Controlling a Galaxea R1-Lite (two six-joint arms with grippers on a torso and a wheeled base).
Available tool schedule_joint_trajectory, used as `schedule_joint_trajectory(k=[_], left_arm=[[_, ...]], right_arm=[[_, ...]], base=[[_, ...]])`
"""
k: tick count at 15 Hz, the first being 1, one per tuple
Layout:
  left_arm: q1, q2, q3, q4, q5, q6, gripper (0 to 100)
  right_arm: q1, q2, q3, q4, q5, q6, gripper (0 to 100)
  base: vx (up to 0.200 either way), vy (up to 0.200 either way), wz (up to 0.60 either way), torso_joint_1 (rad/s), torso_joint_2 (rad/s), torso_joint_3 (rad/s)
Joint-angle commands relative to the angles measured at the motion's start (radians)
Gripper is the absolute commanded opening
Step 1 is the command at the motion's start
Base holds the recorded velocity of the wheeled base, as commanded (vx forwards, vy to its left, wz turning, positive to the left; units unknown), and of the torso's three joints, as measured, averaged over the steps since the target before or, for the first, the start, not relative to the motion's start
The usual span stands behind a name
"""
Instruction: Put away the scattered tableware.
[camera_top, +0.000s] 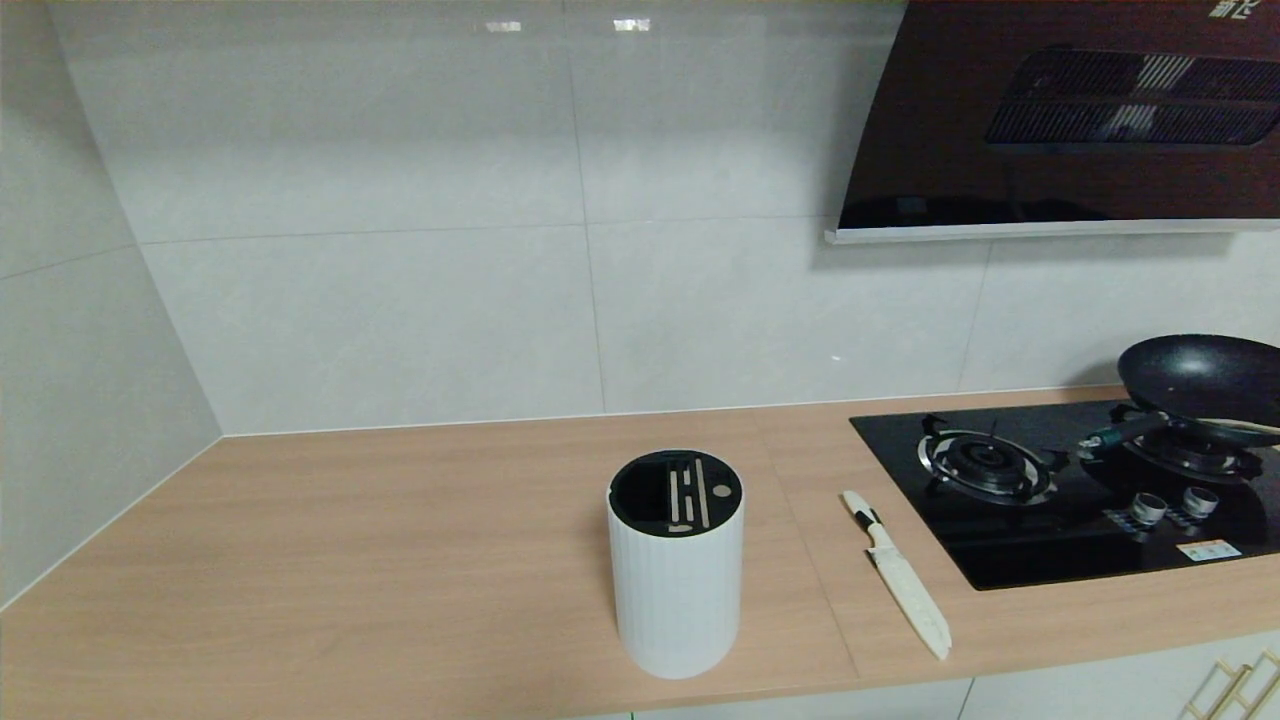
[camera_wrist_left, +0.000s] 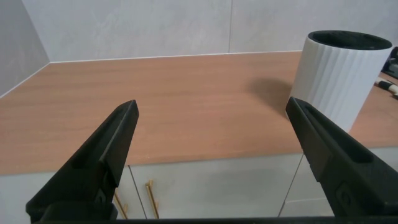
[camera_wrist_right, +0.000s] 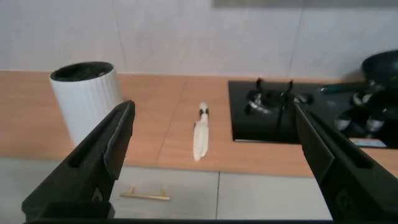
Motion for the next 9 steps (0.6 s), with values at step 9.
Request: schedule_joint_trajectory(k=[9], left_arm=[[0.000, 0.000, 0.000, -0.001, 0.000, 0.000, 100]], right_arm=[[0.107, 1.181, -0.293, -0.360, 0.002, 0.021, 100]], base=[[0.000, 0.000, 0.00, 0.000, 0.00, 0.000]])
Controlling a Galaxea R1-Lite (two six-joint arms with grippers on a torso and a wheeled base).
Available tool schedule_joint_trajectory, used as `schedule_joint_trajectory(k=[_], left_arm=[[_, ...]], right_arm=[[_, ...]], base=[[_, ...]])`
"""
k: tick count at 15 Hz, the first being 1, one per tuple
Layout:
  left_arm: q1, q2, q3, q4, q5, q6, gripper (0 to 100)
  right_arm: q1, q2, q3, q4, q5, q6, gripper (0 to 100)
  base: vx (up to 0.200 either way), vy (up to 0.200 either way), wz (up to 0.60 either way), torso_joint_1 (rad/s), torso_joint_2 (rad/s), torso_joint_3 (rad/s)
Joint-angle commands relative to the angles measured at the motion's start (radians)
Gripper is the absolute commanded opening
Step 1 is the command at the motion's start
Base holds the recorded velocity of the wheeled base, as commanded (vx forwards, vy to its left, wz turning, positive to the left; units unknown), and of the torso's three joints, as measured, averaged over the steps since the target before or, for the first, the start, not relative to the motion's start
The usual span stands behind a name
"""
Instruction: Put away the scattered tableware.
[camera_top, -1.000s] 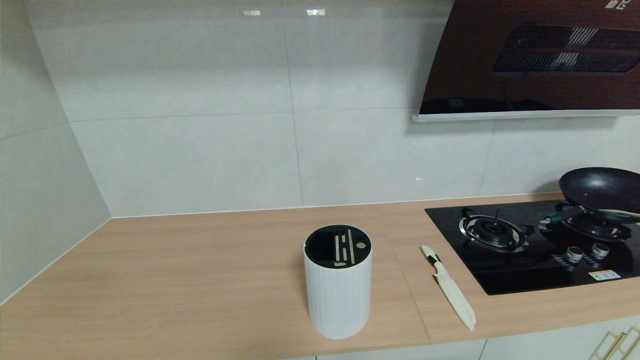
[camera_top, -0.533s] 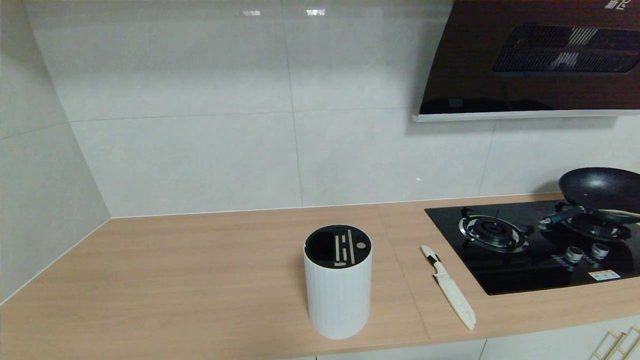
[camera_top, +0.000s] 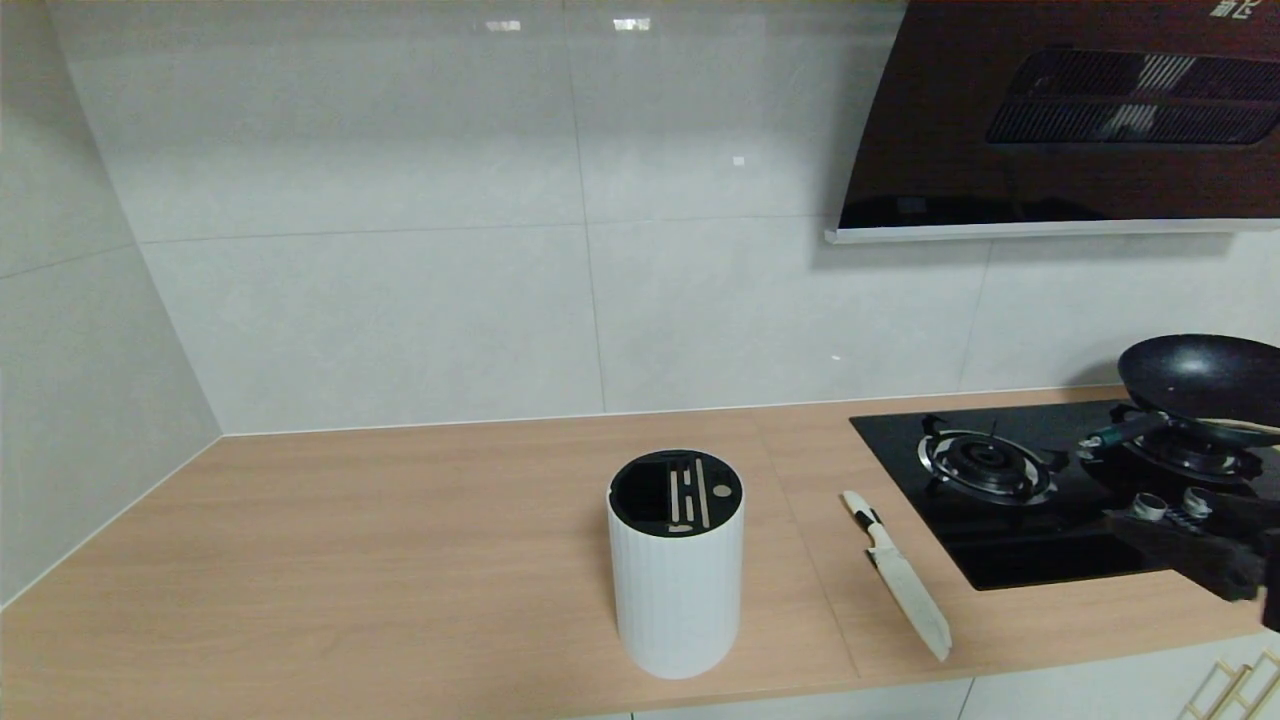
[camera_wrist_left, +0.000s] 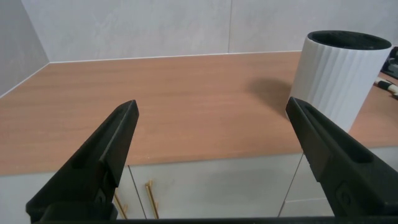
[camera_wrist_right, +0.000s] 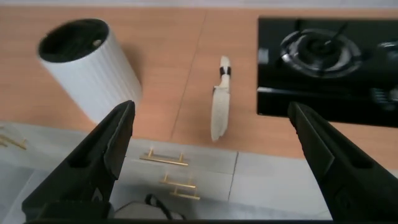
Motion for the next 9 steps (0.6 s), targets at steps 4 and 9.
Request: schedule_joint_trajectory(k=[4, 9], left_arm=[[0.000, 0.000, 0.000, -0.001, 0.000, 0.000, 100], [0.000, 0.000, 0.000, 0.001, 0.000, 0.000, 100]], right_arm=[[0.017, 0.663, -0.062, -0.354, -0.013, 0.002, 100], [0.020, 0.956, -0.116, -0.521, -0.022, 0.000, 100]], base=[[0.000, 0.000, 0.00, 0.000, 0.00, 0.000], [0.000, 0.000, 0.00, 0.000, 0.00, 0.000]])
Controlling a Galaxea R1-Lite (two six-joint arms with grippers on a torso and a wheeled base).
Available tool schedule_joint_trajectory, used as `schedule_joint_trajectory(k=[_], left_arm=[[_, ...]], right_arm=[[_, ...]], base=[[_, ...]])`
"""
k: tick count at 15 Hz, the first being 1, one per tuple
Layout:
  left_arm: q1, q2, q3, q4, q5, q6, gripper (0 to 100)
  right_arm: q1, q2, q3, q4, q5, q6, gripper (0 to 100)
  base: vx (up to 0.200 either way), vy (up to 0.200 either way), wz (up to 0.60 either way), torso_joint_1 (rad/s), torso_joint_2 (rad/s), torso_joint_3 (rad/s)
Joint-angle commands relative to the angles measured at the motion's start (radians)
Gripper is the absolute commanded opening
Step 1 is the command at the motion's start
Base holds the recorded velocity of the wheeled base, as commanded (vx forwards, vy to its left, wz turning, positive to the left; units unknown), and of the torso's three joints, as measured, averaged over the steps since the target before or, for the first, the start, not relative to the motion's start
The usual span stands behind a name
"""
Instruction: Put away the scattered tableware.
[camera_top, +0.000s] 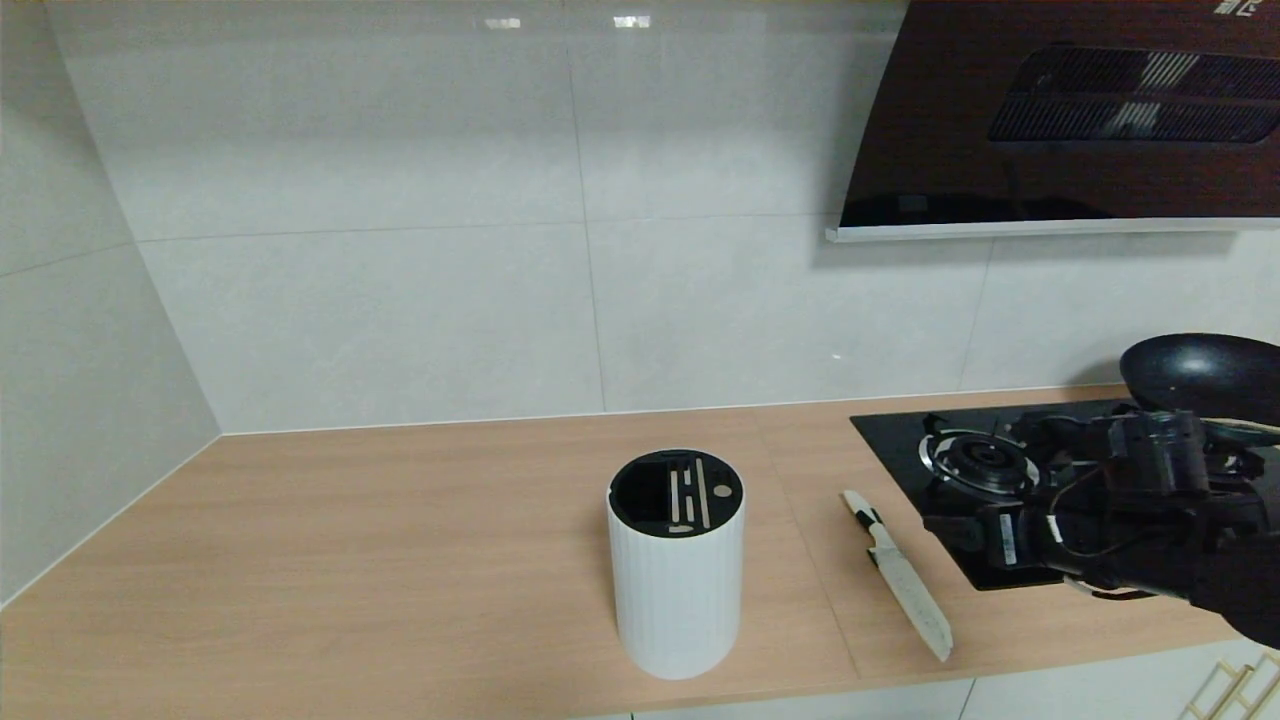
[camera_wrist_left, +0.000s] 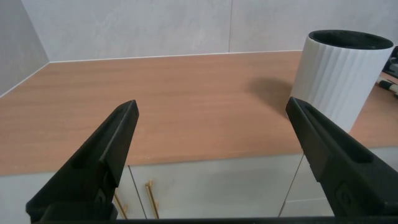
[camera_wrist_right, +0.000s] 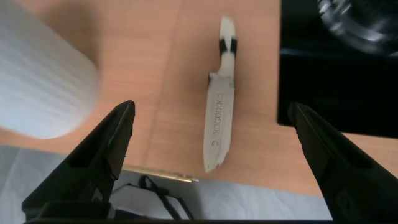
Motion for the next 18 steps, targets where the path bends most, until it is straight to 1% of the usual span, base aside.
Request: schedule_joint_trajectory(k=[1, 5, 8, 11, 13, 15, 18], left_arm=[[0.000, 0.000, 0.000, 0.001, 0.000, 0.000, 100], [0.000, 0.000, 0.000, 0.001, 0.000, 0.000, 100], [0.000, 0.000, 0.000, -0.001, 0.000, 0.000, 100], [0.000, 0.000, 0.000, -0.001, 0.000, 0.000, 100], [0.000, 0.000, 0.000, 0.001, 0.000, 0.000, 100], [0.000, 0.000, 0.000, 0.001, 0.000, 0.000, 100], [0.000, 0.000, 0.000, 0.001, 0.000, 0.000, 100]], right_arm=[[0.002, 0.200, -0.044, -0.037, 0.000, -0.001, 100], [0.051, 0.350, -0.157, -0.037, -0.009, -0.004, 100], [0.059, 0.424, -0.214, -0.037, -0.055, -0.004, 100], [0.059, 0.473, -0.259, -0.033, -0.060, -0.004, 100], [0.059, 0.507, -0.306, -0.023, -0.081, -0.005, 100], [0.059, 0.525, -0.363, 0.041, -0.083, -0.005, 100], [0.053, 0.547, -0.398, 0.075, -0.100, -0.004, 100]], base=[[0.000, 0.000, 0.00, 0.000, 0.00, 0.000], [0.000, 0.000, 0.00, 0.000, 0.00, 0.000], [0.000, 0.000, 0.00, 0.000, 0.00, 0.000], [0.000, 0.000, 0.00, 0.000, 0.00, 0.000], [0.000, 0.000, 0.00, 0.000, 0.00, 0.000], [0.000, 0.000, 0.00, 0.000, 0.00, 0.000], [0.000, 0.000, 0.00, 0.000, 0.00, 0.000]])
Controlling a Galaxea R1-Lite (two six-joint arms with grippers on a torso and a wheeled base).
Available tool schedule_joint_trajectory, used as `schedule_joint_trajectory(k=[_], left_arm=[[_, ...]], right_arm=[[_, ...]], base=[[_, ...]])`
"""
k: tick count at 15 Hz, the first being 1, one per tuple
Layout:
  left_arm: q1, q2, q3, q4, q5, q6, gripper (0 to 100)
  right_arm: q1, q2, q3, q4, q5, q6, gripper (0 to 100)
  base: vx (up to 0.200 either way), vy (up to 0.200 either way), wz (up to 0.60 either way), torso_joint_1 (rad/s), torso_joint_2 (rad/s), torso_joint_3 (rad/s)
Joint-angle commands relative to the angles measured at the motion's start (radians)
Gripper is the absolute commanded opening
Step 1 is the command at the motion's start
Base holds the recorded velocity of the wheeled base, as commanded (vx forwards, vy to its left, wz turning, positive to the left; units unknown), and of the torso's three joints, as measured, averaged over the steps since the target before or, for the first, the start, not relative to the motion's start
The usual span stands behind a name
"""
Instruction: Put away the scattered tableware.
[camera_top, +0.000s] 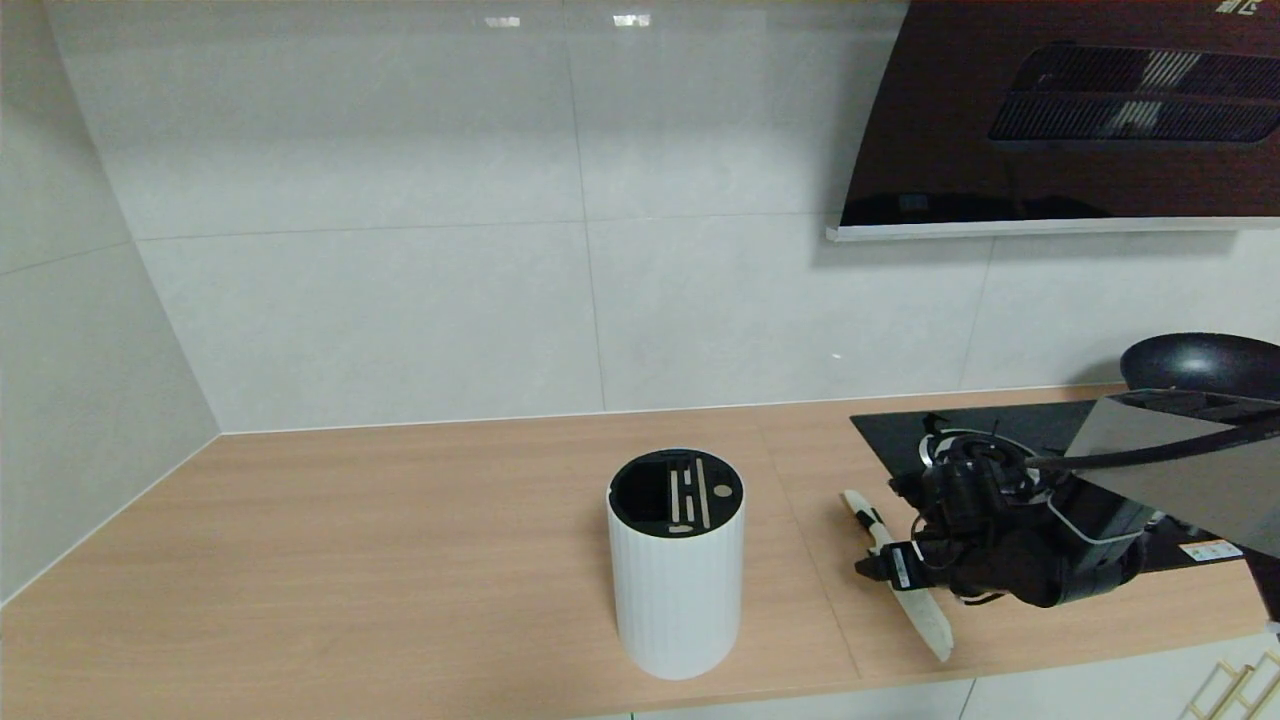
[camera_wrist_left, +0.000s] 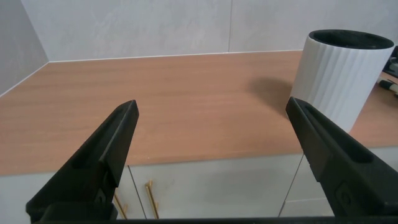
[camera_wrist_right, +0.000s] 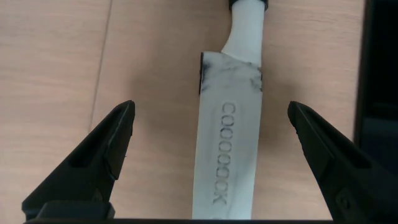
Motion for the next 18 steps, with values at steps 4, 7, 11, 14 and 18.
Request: schedule_joint_trajectory(k=[4, 7, 11, 14, 18], left_arm=[[0.000, 0.000, 0.000, -0.001, 0.000, 0.000, 100], [0.000, 0.000, 0.000, -0.001, 0.000, 0.000, 100], [0.000, 0.000, 0.000, -0.001, 0.000, 0.000, 100], [0.000, 0.000, 0.000, -0.001, 0.000, 0.000, 100], [0.000, 0.000, 0.000, 0.001, 0.000, 0.000, 100]], right_arm=[[-0.008, 0.051, -0.060, 0.002, -0.028, 0.001, 100], [-0.008, 0.073, -0.087, 0.005, -0.065, 0.001, 100], [-0.006, 0.077, -0.114, 0.041, -0.079, 0.004, 100], [-0.002, 0.076, -0.114, 0.041, -0.083, 0.007, 100], [0.006, 0.076, -0.111, 0.042, -0.082, 0.007, 0]], base=[[0.000, 0.000, 0.00, 0.000, 0.00, 0.000], [0.000, 0.000, 0.00, 0.000, 0.00, 0.000], [0.000, 0.000, 0.00, 0.000, 0.00, 0.000], [0.000, 0.000, 0.00, 0.000, 0.00, 0.000], [0.000, 0.000, 0.00, 0.000, 0.00, 0.000]])
